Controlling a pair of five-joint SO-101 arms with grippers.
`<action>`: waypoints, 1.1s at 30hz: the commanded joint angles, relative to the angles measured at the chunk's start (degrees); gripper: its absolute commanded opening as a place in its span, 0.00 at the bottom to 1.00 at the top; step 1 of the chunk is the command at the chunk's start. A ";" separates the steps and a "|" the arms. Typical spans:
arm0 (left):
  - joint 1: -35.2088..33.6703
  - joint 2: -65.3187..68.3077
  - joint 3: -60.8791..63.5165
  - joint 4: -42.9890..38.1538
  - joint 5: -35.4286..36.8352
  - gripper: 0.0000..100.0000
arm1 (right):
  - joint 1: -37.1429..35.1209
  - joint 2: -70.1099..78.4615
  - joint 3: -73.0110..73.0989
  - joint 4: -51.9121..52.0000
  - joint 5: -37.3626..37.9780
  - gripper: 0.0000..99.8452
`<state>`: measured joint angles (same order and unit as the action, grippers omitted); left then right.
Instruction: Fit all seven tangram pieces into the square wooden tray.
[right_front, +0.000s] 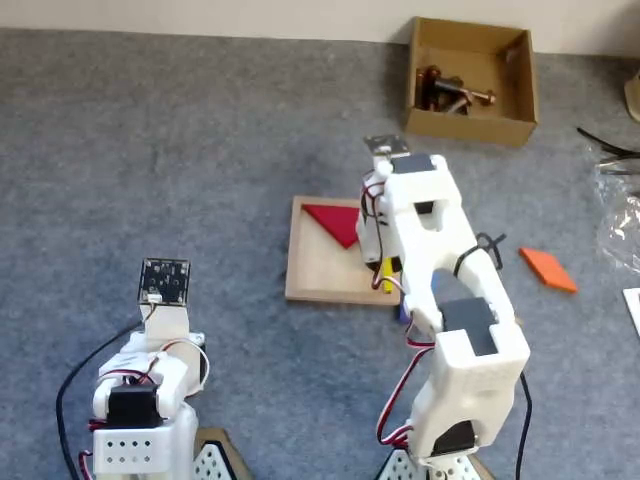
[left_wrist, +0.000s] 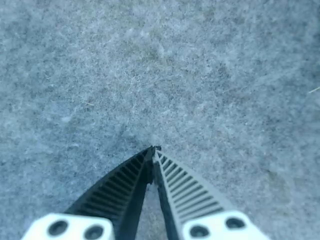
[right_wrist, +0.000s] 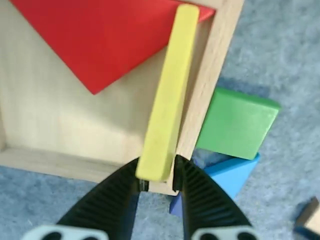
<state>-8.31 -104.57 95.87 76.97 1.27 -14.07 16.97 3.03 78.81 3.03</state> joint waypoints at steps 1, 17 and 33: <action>-0.75 -0.31 1.27 0.44 -0.44 0.01 | -1.45 -3.47 -2.86 1.19 -0.62 0.08; -0.75 -0.31 1.27 0.44 -0.44 0.01 | -1.63 -3.38 -13.85 8.75 -1.05 0.08; -0.75 -0.31 1.27 0.44 -0.44 0.01 | -6.81 -3.12 -15.16 9.01 -4.13 0.08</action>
<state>-8.31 -104.57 95.87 76.97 1.27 -20.13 16.97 -8.40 87.34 -0.22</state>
